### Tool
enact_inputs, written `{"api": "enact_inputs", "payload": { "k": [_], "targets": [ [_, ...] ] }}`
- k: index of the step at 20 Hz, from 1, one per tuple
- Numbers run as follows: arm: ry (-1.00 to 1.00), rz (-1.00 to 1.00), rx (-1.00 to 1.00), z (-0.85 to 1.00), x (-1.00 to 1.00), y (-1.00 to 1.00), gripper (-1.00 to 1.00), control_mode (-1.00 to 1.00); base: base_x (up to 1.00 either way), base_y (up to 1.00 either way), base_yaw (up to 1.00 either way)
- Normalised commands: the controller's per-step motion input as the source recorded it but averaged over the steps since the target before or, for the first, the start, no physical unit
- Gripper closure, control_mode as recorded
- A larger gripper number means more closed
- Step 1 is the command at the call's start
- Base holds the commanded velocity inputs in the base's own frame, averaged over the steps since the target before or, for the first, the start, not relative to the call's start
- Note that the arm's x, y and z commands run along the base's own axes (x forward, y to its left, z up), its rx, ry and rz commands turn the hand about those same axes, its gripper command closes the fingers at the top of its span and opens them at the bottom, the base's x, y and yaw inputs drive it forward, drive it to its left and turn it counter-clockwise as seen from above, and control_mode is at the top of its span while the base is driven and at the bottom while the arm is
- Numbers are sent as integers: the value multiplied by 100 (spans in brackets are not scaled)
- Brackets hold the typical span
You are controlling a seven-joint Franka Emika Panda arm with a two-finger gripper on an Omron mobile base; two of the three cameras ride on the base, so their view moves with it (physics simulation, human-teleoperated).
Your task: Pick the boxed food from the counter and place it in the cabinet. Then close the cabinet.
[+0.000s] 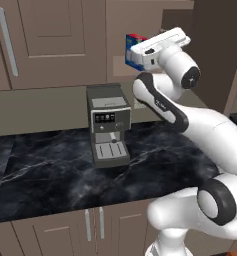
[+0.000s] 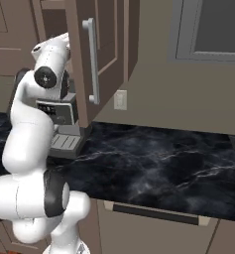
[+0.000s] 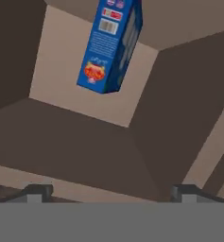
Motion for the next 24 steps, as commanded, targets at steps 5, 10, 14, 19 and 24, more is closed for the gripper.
{"api": "enact_inputs", "payload": {
  "k": [5,10,14,19,24],
  "targets": [
    [-36,-11,2,-5,-100,-8,-100,-100,0,0,0],
    [-19,-1,-1,0,-100,6,-100,-100,0,0,0],
    [0,1,-10,10,-100,55,-100,-100,0,0,0],
    [0,4,-15,9,-100,80,-100,-100,0,0,0],
    [0,0,-7,0,-100,42,-100,-100,0,0,0]
  ]
}}
